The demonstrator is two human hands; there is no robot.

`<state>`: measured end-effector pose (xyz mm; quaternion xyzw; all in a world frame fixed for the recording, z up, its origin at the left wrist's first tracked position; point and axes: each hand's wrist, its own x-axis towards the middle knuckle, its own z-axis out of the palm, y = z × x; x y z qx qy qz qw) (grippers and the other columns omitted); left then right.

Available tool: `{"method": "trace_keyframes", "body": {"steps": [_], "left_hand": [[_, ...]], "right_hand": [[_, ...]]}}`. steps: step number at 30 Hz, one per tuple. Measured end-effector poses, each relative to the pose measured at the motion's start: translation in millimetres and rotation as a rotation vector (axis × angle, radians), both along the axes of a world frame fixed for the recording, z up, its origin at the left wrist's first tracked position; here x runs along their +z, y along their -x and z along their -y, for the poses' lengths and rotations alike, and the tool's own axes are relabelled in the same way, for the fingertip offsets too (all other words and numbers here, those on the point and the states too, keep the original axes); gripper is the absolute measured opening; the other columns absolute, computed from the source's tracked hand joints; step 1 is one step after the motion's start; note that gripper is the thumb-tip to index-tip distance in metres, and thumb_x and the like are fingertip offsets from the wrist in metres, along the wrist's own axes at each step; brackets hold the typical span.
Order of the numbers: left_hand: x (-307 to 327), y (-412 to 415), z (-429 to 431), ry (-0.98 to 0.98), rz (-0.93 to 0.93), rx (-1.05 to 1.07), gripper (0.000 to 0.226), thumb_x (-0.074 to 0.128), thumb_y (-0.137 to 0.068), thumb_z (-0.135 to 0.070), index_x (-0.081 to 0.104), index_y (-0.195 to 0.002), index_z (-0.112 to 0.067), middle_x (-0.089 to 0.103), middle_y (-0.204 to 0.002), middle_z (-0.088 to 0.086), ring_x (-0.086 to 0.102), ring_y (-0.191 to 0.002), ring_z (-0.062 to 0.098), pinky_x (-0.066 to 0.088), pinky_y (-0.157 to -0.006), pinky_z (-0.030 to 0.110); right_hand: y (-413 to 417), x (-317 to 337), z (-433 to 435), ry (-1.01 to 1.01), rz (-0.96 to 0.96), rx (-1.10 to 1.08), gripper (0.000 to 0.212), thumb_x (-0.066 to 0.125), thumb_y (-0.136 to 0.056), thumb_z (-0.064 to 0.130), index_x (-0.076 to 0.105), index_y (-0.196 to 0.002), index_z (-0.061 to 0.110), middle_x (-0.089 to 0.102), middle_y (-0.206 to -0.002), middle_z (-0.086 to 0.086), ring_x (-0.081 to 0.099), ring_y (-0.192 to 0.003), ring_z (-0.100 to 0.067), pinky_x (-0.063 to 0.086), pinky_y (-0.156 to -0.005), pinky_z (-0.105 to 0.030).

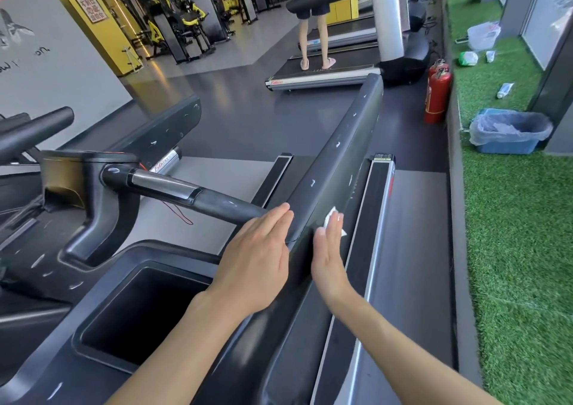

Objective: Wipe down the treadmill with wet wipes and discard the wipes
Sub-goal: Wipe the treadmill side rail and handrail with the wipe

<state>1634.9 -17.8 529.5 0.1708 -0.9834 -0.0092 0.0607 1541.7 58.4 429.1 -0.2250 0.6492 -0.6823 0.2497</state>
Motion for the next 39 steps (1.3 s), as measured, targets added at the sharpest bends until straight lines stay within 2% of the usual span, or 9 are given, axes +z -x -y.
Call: {"method": "trace_keyframes", "body": {"steps": [3, 6, 11, 18, 24, 30, 33, 35, 39], "left_hand": [[0.4, 0.5, -0.2, -0.002, 0.003, 0.004, 0.052, 0.039, -0.100, -0.014, 0.034, -0.152, -0.014, 0.026, -0.162, -0.006, 0.032, -0.142, 0.015, 0.024, -0.114, 0.023], [-0.2, 0.4, 0.0, -0.003, 0.009, 0.004, 0.052, 0.039, -0.101, -0.014, 0.032, -0.153, -0.015, 0.024, -0.162, -0.006, 0.032, -0.142, 0.014, 0.025, -0.114, 0.024], [-0.7, 0.2, -0.5, -0.002, 0.005, 0.014, 0.053, 0.041, -0.100, -0.013, 0.034, -0.152, -0.014, 0.026, -0.161, -0.005, 0.032, -0.142, 0.015, 0.022, -0.114, 0.023], [-1.6, 1.0, 3.2, -0.032, -0.017, 0.016, 0.051, 0.036, -0.099, -0.015, 0.038, -0.150, -0.016, 0.031, -0.159, -0.008, 0.036, -0.141, 0.014, 0.031, -0.114, 0.027], [7.2, 17.6, 2.3, 0.020, -0.044, 0.013, 0.046, 0.045, -0.097, -0.009, 0.048, -0.143, -0.010, 0.041, -0.153, -0.003, 0.045, -0.133, 0.019, 0.028, -0.106, 0.021], [8.4, 55.2, 8.2, 0.016, -0.030, -0.038, 0.050, 0.036, -0.102, -0.011, 0.034, -0.152, -0.015, 0.023, -0.162, -0.009, 0.026, -0.144, 0.009, 0.008, -0.105, 0.008], [1.3, 58.8, 7.3, 0.003, -0.039, -0.010, 0.049, 0.039, -0.100, -0.010, 0.040, -0.149, -0.012, 0.031, -0.159, -0.008, 0.032, -0.142, 0.010, 0.014, -0.107, 0.010], [-2.7, 57.7, 6.8, 0.043, -0.041, -0.008, 0.048, 0.042, -0.098, -0.008, 0.046, -0.146, -0.010, 0.038, -0.156, -0.004, 0.036, -0.139, 0.012, 0.020, -0.109, 0.016], [-5.2, 58.3, 7.1, 0.110, -0.031, -0.018, 0.051, 0.040, -0.091, -0.010, 0.053, -0.139, -0.007, 0.047, -0.150, 0.000, 0.040, -0.133, 0.012, 0.027, -0.108, 0.021]], "right_hand": [[-37.1, -3.1, -12.7, 0.017, -0.213, 0.059, 0.057, 0.019, -0.109, 0.030, -0.016, -0.154, 0.024, -0.032, -0.157, 0.019, -0.028, -0.144, 0.004, -0.013, -0.120, -0.022], [-58.7, -13.5, -26.3, 0.035, -0.402, 0.103, 0.060, 0.020, -0.106, 0.032, -0.017, -0.152, 0.025, -0.034, -0.158, 0.018, -0.030, -0.146, -0.004, -0.015, -0.119, -0.021], [6.9, -4.4, 5.6, -0.037, -0.233, -0.005, 0.057, 0.019, -0.108, 0.033, -0.010, -0.156, 0.026, -0.023, -0.159, 0.021, -0.025, -0.145, 0.004, -0.008, -0.124, -0.035], [-32.0, -13.6, -27.0, -0.056, -0.611, 0.126, 0.066, 0.014, -0.104, 0.048, -0.013, -0.156, 0.017, -0.027, -0.163, 0.006, -0.026, -0.149, -0.013, -0.013, -0.121, -0.026], [24.6, -1.7, 7.9, -0.058, -0.210, 0.029, 0.060, 0.020, -0.108, 0.030, -0.014, -0.156, 0.021, -0.026, -0.157, 0.019, -0.028, -0.143, 0.006, -0.009, -0.124, -0.032], [-19.4, -18.4, -22.9, -0.007, -0.380, 0.155, 0.062, 0.021, -0.107, 0.033, -0.020, -0.152, 0.022, -0.034, -0.157, 0.018, -0.030, -0.145, 0.001, -0.015, -0.117, -0.016], [21.4, -14.6, -4.7, 0.027, -0.106, 0.101, 0.058, 0.020, -0.109, 0.023, -0.013, -0.156, 0.014, -0.020, -0.162, 0.020, -0.022, -0.143, 0.010, -0.014, -0.121, -0.025], [37.6, -10.2, 2.4, -0.007, 0.122, 0.061, 0.057, 0.018, -0.110, 0.029, -0.015, -0.156, 0.022, -0.023, -0.161, 0.021, -0.022, -0.142, 0.011, -0.013, -0.117, -0.019], [-4.4, -11.4, -17.6, 0.034, 0.151, 0.161, 0.058, 0.018, -0.108, 0.039, -0.026, -0.147, 0.039, -0.036, -0.147, 0.035, -0.030, -0.134, 0.020, -0.012, -0.109, -0.010]]}}
